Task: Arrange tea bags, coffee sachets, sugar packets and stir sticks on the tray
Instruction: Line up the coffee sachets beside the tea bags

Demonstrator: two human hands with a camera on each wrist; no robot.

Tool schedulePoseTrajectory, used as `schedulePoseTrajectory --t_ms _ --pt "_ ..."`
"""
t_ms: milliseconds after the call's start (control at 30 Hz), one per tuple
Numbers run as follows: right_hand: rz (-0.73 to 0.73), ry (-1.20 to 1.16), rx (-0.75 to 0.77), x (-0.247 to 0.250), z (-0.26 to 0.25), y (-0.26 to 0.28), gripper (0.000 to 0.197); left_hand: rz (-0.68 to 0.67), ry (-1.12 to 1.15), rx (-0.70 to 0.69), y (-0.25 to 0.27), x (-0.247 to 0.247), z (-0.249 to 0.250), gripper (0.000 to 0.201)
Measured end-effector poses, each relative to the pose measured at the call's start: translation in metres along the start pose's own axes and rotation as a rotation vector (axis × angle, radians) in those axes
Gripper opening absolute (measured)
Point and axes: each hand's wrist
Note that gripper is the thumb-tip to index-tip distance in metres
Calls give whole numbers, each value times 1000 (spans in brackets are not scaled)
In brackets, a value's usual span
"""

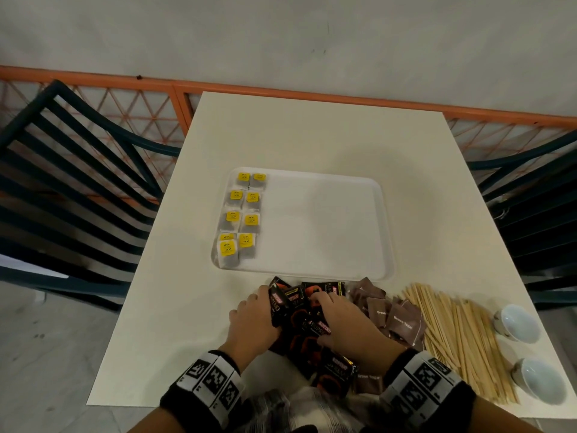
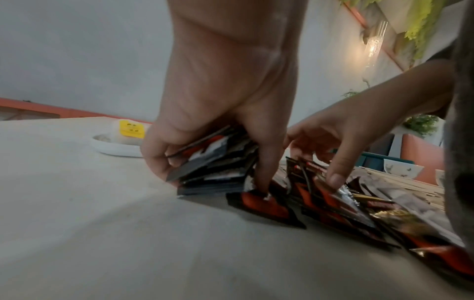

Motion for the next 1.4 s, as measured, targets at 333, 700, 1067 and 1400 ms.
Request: schedulePoseTrajectory --t_ms 333,700,1067,1400 --pt "-66 -261 24 44 12 0 15 -221 640 93 -5 30 -34 50" --pt "-106 -468 232 75 -38 -27 25 -384 1317 162 -6 66 -25 58" --pt "203 -450 217 67 -62 -40 54 -541 1419 169 -7 76 -19 69" --pt "-98 181 190 23 6 19 101 -510 1302 136 -13 75 -29 59"
Point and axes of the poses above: each hand's wrist, its own y-axis away from the middle knuckle, its own x-axis out of the back of the hand, z = x × y, and after that the axes turned 10 degrees about z, right-handed
